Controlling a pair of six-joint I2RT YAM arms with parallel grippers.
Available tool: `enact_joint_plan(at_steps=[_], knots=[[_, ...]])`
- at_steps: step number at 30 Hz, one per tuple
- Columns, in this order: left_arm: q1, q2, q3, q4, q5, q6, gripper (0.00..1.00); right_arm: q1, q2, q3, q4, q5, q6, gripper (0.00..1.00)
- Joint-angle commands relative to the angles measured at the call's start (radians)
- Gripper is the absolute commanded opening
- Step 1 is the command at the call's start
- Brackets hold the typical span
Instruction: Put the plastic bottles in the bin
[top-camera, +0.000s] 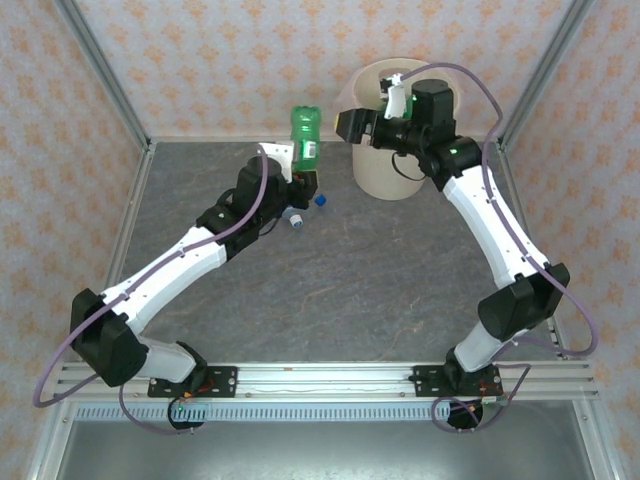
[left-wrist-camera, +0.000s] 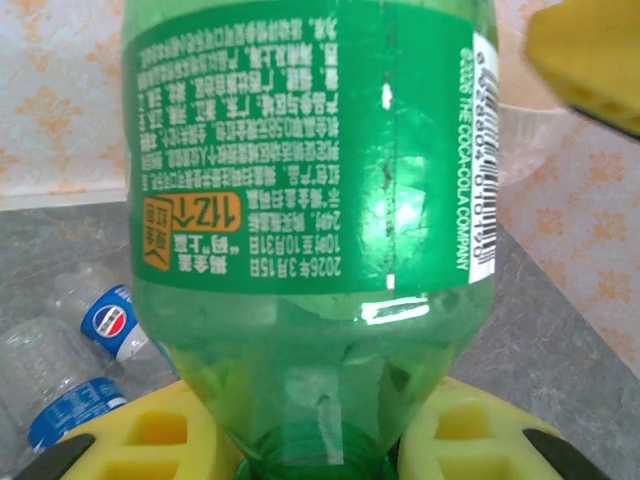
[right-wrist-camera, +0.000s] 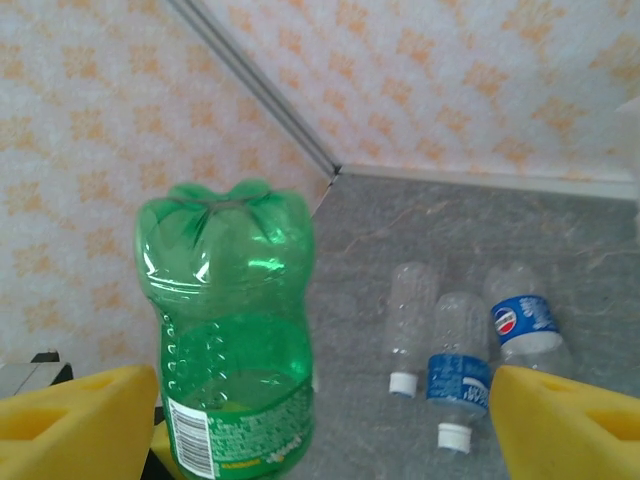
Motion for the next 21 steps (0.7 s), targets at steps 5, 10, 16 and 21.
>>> enact_joint_plan(at_steps=[5, 10, 16, 21], knots=[[-0.045, 0.042, 0.07, -0.044, -0.036, 0.072, 0.27, 0.018, 0.006, 0.038, -0.011, -0.103, 0.007, 0.86], [-0.077, 0.044, 0.081, -0.047, -0.056, 0.089, 0.27, 0.019, 0.003, 0.024, -0.01, -0.109, 0.008, 0.82], [-0.12, 0.046, 0.098, -0.07, -0.094, 0.119, 0.27, 0.019, 0.005, 0.024, -0.015, -0.125, 0.013, 0.73], [-0.132, 0.046, 0.1, -0.078, -0.106, 0.125, 0.27, 0.02, 0.002, 0.024, -0.016, -0.125, 0.018, 0.7]])
